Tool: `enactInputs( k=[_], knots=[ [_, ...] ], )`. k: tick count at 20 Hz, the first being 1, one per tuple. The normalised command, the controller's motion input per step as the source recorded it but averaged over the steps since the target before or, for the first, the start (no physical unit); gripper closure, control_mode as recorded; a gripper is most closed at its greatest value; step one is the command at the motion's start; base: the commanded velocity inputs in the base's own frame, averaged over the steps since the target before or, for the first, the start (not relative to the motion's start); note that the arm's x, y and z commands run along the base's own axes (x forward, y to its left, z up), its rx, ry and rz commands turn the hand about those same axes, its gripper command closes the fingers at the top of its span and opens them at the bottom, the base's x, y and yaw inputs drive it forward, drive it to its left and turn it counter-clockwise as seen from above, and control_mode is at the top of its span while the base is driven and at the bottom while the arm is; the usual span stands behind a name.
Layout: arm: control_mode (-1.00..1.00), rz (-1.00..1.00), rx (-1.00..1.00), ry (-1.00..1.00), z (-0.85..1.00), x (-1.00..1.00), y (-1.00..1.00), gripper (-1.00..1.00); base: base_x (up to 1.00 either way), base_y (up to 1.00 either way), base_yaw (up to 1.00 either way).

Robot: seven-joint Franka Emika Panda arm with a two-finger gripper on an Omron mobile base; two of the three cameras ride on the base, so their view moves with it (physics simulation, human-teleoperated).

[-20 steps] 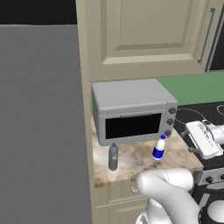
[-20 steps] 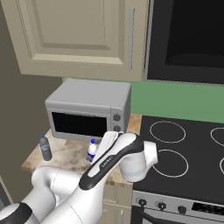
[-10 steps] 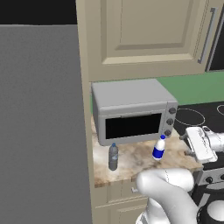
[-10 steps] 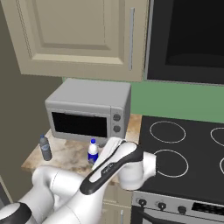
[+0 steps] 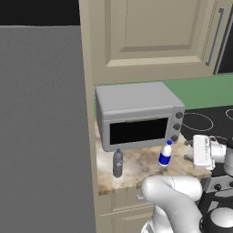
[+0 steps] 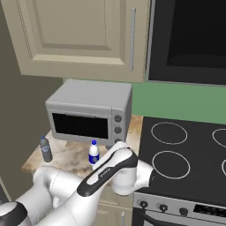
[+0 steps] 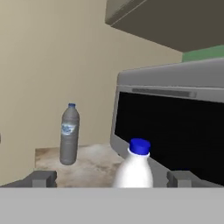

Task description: Take the bottled waters from the counter and place them in the freezer to freeze. Close the freezer door after placing the bottles.

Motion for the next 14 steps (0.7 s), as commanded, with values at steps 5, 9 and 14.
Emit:
enactInputs(
  k=[5, 9, 14],
  knots=[
    [-1.0, 0.0, 0.01, -0.03, -0.02, 0.06, -0.12, -1.0, 0.0, 0.0, 0.0],
    [-1.0, 0.02, 0.0, 0.0, -0.14, 0.28, -0.04, -1.0, 0.0, 0.0, 0.0],
    [-1.0, 0.11, 0.0, 0.0, -0.23, 0.29, -0.08, -1.0, 0.0, 0.0, 0.0]
  ],
)
